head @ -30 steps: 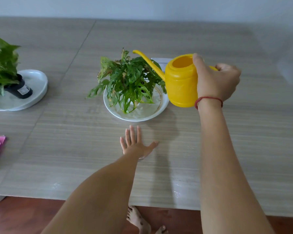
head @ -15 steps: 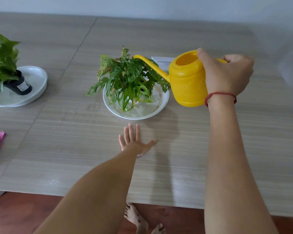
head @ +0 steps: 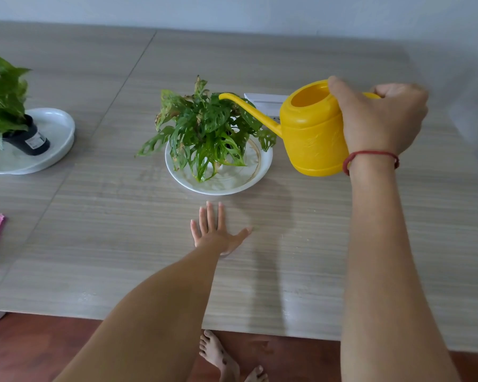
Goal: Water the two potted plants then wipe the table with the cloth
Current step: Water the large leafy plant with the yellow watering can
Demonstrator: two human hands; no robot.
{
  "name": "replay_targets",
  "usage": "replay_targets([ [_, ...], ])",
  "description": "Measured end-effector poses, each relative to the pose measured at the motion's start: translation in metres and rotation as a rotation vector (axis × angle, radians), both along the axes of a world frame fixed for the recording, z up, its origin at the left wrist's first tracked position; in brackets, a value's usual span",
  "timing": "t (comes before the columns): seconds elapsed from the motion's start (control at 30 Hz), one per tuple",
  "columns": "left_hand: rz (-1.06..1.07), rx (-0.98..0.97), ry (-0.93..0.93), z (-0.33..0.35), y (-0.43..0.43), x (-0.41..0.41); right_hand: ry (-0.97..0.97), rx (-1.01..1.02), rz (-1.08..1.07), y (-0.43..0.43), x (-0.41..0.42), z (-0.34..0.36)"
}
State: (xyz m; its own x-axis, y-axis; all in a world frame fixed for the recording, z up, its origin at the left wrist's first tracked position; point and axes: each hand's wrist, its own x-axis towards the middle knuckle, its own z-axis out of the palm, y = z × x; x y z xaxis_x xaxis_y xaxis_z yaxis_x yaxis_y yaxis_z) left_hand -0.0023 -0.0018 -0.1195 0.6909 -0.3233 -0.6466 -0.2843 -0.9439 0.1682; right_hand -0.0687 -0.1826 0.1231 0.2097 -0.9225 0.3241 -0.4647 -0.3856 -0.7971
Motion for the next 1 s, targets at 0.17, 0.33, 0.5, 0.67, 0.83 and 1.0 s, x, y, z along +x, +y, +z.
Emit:
replay_targets([
  [0.17,0.000,-0.005,-0.004,-0.002,0.001,0.000,-0.014,0.003,-0.019,0.001,0.001,0.001],
  [0.33,0.007,-0.012,-0.003,-0.002,0.000,0.000,-0.052,0.008,-0.005,0.005,0.007,0.005],
  [0.5,0.006,-0.014,-0.005,-0.002,0.001,0.000,-0.055,-0.012,0.022,0.009,0.009,0.007],
  [0.67,0.004,-0.011,-0.005,0.000,0.001,-0.001,-0.023,-0.009,0.022,0.010,0.002,0.004],
  [0.83,0.003,-0.015,-0.005,-0.001,0.000,0.000,-0.013,-0.015,-0.021,0.006,-0.007,0.003],
  [1.0,0.000,-0.007,-0.009,-0.001,0.000,0.000,-0.039,-0.014,-0.039,0.005,-0.008,0.005],
])
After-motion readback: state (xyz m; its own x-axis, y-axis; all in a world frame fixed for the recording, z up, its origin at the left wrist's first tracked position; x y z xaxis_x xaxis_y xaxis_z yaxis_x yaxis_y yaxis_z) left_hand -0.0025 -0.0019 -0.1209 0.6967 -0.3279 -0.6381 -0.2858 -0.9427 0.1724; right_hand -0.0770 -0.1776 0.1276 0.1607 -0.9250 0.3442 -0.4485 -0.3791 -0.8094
